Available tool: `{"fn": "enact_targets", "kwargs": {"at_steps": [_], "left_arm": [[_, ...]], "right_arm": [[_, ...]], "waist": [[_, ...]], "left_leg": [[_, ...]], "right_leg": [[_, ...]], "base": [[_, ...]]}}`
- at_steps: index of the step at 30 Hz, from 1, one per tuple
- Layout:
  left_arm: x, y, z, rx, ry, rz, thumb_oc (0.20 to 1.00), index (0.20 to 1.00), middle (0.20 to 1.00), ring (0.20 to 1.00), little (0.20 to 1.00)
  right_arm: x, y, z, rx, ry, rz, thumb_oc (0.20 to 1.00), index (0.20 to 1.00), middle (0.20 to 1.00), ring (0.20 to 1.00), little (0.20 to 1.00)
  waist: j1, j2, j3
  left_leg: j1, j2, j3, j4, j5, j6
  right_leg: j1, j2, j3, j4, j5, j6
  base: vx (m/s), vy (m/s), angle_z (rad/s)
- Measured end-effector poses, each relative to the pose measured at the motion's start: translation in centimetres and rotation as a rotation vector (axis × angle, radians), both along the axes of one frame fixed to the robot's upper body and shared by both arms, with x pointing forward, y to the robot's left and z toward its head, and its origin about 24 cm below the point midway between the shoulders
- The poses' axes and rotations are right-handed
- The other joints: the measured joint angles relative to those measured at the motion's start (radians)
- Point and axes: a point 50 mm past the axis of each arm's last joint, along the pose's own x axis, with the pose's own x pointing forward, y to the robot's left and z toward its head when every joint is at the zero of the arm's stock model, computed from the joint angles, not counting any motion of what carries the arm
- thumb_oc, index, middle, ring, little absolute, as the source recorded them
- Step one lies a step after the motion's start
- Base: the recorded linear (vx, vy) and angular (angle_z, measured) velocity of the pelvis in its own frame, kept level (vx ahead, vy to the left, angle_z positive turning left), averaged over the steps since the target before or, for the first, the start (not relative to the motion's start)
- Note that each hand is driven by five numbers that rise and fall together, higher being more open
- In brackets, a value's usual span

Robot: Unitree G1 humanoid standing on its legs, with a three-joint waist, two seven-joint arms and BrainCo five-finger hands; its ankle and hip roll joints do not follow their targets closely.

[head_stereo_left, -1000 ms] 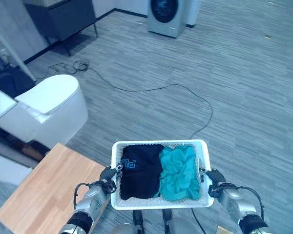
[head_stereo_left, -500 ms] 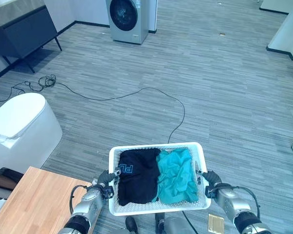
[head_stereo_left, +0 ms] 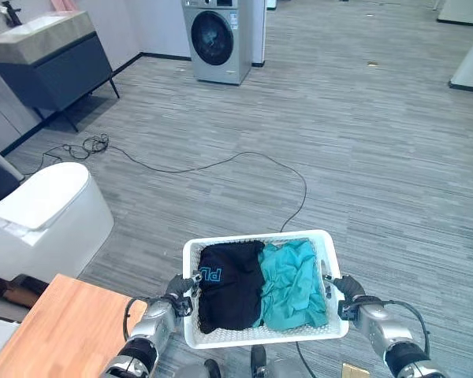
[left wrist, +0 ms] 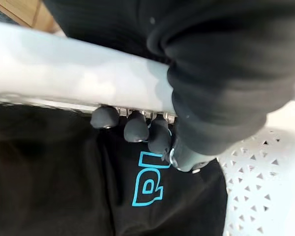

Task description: Grab the laundry basket,head to the washer,open it,put in the laundry and shut it.

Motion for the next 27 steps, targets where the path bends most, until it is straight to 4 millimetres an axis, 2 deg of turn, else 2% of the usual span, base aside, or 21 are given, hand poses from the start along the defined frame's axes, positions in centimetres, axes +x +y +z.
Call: {"fn": "enact_targets", "kwargs": {"at_steps": [1, 2, 3, 4, 5, 6, 8, 10, 11, 12, 14, 15, 16, 17, 19, 20, 21, 23, 24, 25, 27], "left_arm": [[0.2, -0.1, 0.1, -0.002, -0.004, -0.002, 0.2, 0.2, 0.2, 0.2, 0.2], [0.5, -0.4, 0.2, -0.006, -0.01, -0.005, 0.2, 0.2, 0.2, 0.2, 0.2], [0.5, -0.4, 0.2, -0.005, -0.01, -0.007, 0.2, 0.2, 0.2, 0.2, 0.2], [0.5, -0.3, 0.3, -0.003, -0.01, -0.006, 0.2, 0.2, 0.2, 0.2, 0.2], [0.1, -0.5, -0.1, -0.002, 0.011, -0.006, 0.2, 0.2, 0.2, 0.2, 0.2], [0.1, -0.4, -0.2, 0.002, 0.017, -0.005, 0.2, 0.2, 0.2, 0.2, 0.2], [0.2, -0.3, -0.2, 0.008, 0.019, 0.0, 0.2, 0.2, 0.2, 0.2, 0.2], [-0.2, -0.1, -0.5, 0.011, 0.033, 0.009, 0.2, 0.2, 0.2, 0.2, 0.2], [-0.4, -0.1, -0.5, 0.01, 0.031, 0.011, 0.2, 0.2, 0.2, 0.2, 0.2], [-0.3, -0.2, -0.5, 0.009, 0.027, 0.01, 0.2, 0.2, 0.2, 0.2, 0.2], [0.0, -0.2, -0.2, 0.012, 0.019, 0.009, 0.2, 0.2, 0.2, 0.2, 0.2], [-0.4, 0.0, -0.3, 0.013, 0.015, 0.01, 0.2, 0.2, 0.2, 0.2, 0.2], [-0.4, 0.4, -0.2, 0.022, 0.007, 0.015, 0.2, 0.2, 0.2, 0.2, 0.2], [-0.2, 0.4, 0.0, 0.02, 0.0, 0.02, 0.2, 0.2, 0.2, 0.2, 0.2], [-0.2, 0.8, 0.4, 0.03, -0.027, 0.026, 0.2, 0.2, 0.2, 0.2, 0.2], [-0.2, 1.0, 0.5, 0.038, -0.034, 0.028, 0.2, 0.2, 0.2, 0.2, 0.2], [-0.1, 1.0, 0.6, 0.037, -0.039, 0.027, 0.2, 0.2, 0.2, 0.2, 0.2], [0.0, 1.3, 0.7, 0.043, -0.049, 0.041, 0.2, 0.2, 0.2, 0.2, 0.2], [0.2, 1.4, 0.9, 0.046, -0.056, 0.044, 0.2, 0.2, 0.2, 0.2, 0.2], [0.3, 1.6, 1.0, 0.049, -0.058, 0.043, 0.2, 0.2, 0.2, 0.2, 0.2], [0.1, 1.3, 0.7, 0.045, -0.041, 0.038, 0.2, 0.2, 0.2, 0.2, 0.2]], "right_arm": [[0.0, -0.1, 0.0, -0.004, 0.0, -0.002, 0.2, 0.2, 0.2, 0.2, 0.2], [-0.1, -0.3, 0.0, -0.004, 0.005, -0.011, 0.2, 0.2, 0.2, 0.2, 0.2], [-0.1, -0.4, 0.0, -0.006, 0.005, -0.012, 0.2, 0.2, 0.2, 0.2, 0.2], [-0.1, -0.4, 0.0, -0.006, 0.001, -0.009, 0.2, 0.2, 0.2, 0.2, 0.2], [-0.2, -0.4, -0.1, -0.012, 0.008, -0.008, 0.2, 0.2, 0.2, 0.2, 0.2], [-0.1, -0.3, 0.0, -0.013, 0.007, -0.004, 0.2, 0.2, 0.2, 0.2, 0.2], [0.1, -0.2, -0.1, -0.014, 0.01, 0.001, 0.2, 0.2, 0.2, 0.2, 0.2], [0.0, 0.0, -0.2, -0.018, 0.02, 0.014, 0.2, 0.2, 0.2, 0.2, 0.2], [0.1, 0.1, -0.2, -0.017, 0.014, 0.016, 0.2, 0.2, 0.2, 0.2, 0.2], [0.1, 0.0, -0.1, -0.018, 0.013, 0.015, 0.2, 0.2, 0.2, 0.2, 0.2], [-0.1, 0.0, -0.3, -0.011, 0.016, 0.006, 0.2, 0.2, 0.2, 0.2, 0.2], [-0.5, 0.2, -0.5, 0.003, 0.015, -0.002, 0.2, 0.2, 0.2, 0.2, 0.2], [-0.6, 0.6, -0.6, 0.017, 0.014, 0.001, 0.2, 0.2, 0.2, 0.2, 0.2], [-0.5, 0.7, -0.4, 0.018, 0.004, 0.001, 0.2, 0.2, 0.2, 0.2, 0.2], [-0.3, 1.0, -0.1, 0.025, -0.017, 0.012, 0.2, 0.2, 0.2, 0.2, 0.2], [-0.3, 1.1, -0.1, 0.028, -0.018, 0.012, 0.2, 0.2, 0.2, 0.2, 0.2], [-0.4, 1.1, -0.2, 0.029, -0.016, 0.012, 0.2, 0.2, 0.2, 0.2, 0.2], [0.0, 1.6, 0.1, 0.038, -0.034, 0.023, 0.2, 0.2, 0.2, 0.2, 0.2], [0.2, 1.6, 0.3, 0.027, -0.042, 0.034, 0.2, 0.2, 0.2, 0.2, 0.2], [0.1, 1.7, 0.2, 0.029, -0.039, 0.034, 0.2, 0.2, 0.2, 0.2, 0.2], [-0.5, 1.5, -0.3, 0.028, -0.015, 0.026, 0.2, 0.2, 0.2, 0.2, 0.2]], "waist": [[-0.002, 0.003, 0.005], [-0.004, -0.001, 0.012], [-0.003, 0.008, 0.015], [0.002, 0.007, 0.024], [-0.002, 0.025, 0.038], [0.003, 0.038, 0.04], [0.012, 0.036, 0.073], [0.041, 0.037, 0.071], [0.051, 0.036, 0.059], [0.054, 0.046, 0.052], [0.05, 0.042, 0.042], [0.052, 0.059, 0.013], [0.047, 0.036, 0.003], [0.051, 0.037, 0.003], [0.052, 0.036, 0.003], [0.05, 0.035, 0.003], [0.045, 0.037, 0.002], [0.044, 0.043, 0.003], [0.04, 0.052, 0.006], [0.037, 0.052, 0.008], [0.001, 0.046, 0.009]], "left_leg": [[-0.017, 0.007, 0.004, -0.031, -0.003, 0.007], [-0.019, 0.005, 0.021, -0.246, -0.002, 0.02], [-0.014, 0.013, 0.02, -0.344, 0.004, 0.027], [-0.009, 0.026, 0.014, -0.4, 0.007, 0.028], [-0.009, 0.065, -0.043, -0.502, 0.021, 0.015], [0.0, 0.086, -0.063, -0.586, 0.027, 0.009], [0.001, 0.115, -0.06, -0.615, 0.04, -0.003], [0.032, 0.11, -0.108, -0.557, 0.04, 0.015], [0.044, 0.086, -0.119, -0.532, 0.049, 0.029], [0.049, 0.057, -0.102, -0.497, 0.047, 0.038], [0.074, -0.006, -0.097, -0.468, 0.027, 0.103], [0.153, -0.028, -0.066, -0.529, 0.037, 0.181], [0.162, -0.061, -0.054, -0.517, 0.005, 0.217], [0.185, -0.075, -0.045, -0.521, -0.015, 0.227], [0.238, -0.1, -0.021, -0.521, -0.044, 0.243], [0.259, -0.111, -0.021, -0.524, -0.055, 0.256], [0.278, -0.12, -0.028, -0.526, -0.073, 0.278], [0.311, -0.126, -0.024, -0.548, -0.119, 0.313], [0.337, -0.126, -0.004, -0.578, -0.116, 0.303], [0.349, -0.128, 0.001, -0.581, -0.112, 0.274], [0.373, -0.126, -0.007, -0.563, -0.139, 0.26]], "right_leg": [[0.002, 0.0, 0.0, -0.011, -0.001, 0.0], [0.024, 0.003, -0.001, -0.09, -0.001, 0.003], [0.036, 0.016, 0.001, -0.116, 0.004, 0.006], [0.034, 0.025, 0.006, -0.117, 0.042, 0.003], [0.045, 0.064, 0.013, -0.128, 0.047, 0.0], [0.052, 0.083, 0.017, -0.14, 0.038, -0.003], [0.082, 0.103, 0.036, -0.142, 0.036, -0.008], [0.111, 0.116, 0.097, -0.118, 0.015, -0.015], [0.104, 0.108, 0.112, -0.099, 0.001, -0.031], [0.108, 0.104, 0.112, -0.089, -0.021, -0.021], [0.101, 0.078, 0.117, -0.029, -0.074, -0.002], [0.055, 0.059, 0.117, 0.144, -0.182, 0.077], [0.026, 0.031, 0.113, 0.227, -0.207, 0.085], [-0.022, 0.014, 0.11, 0.358, -0.221, 0.108], [-0.143, -0.035, 0.096, 0.653, -0.172, 0.169], [-0.176, -0.063, 0.072, 0.74, -0.131, 0.175], [-0.197, -0.07, 0.054, 0.783, -0.142, 0.182], [-0.25, -0.056, 0.065, 0.771, -0.204, 0.18], [-0.299, -0.08, -0.025, 0.627, -0.209, 0.153], [-0.319, -0.08, -0.057, 0.525, -0.195, 0.141], [-0.346, -0.061, -0.053, 0.367, -0.126, 0.128]], "base": [[0.25, 0.081, 0.02], [0.3, 0.107, -0.01], [0.35, 0.131, -0.13], [0.35, 0.123, -0.17], [0.36, 0.107, -0.29], [0.37, 0.09, -0.31], [0.51, 0.165, -0.44], [0.62, 0.27, -0.72], [0.45, 0.225, -0.63], [0.45, 0.23, -0.37], [0.31, 0.185, -0.22], [0.36, 0.277, -0.16], [0.47, 0.372, -0.21], [0.29, 0.268, -0.06], [0.29, 0.218, -0.13], [0.33, 0.221, 0.03], [0.31, 0.201, 0.02], [0.3, 0.165, -0.19], [0.22, 0.084, -0.26], [0.23, 0.062, -0.11], [0.5, 0.028, 0.26]]}}
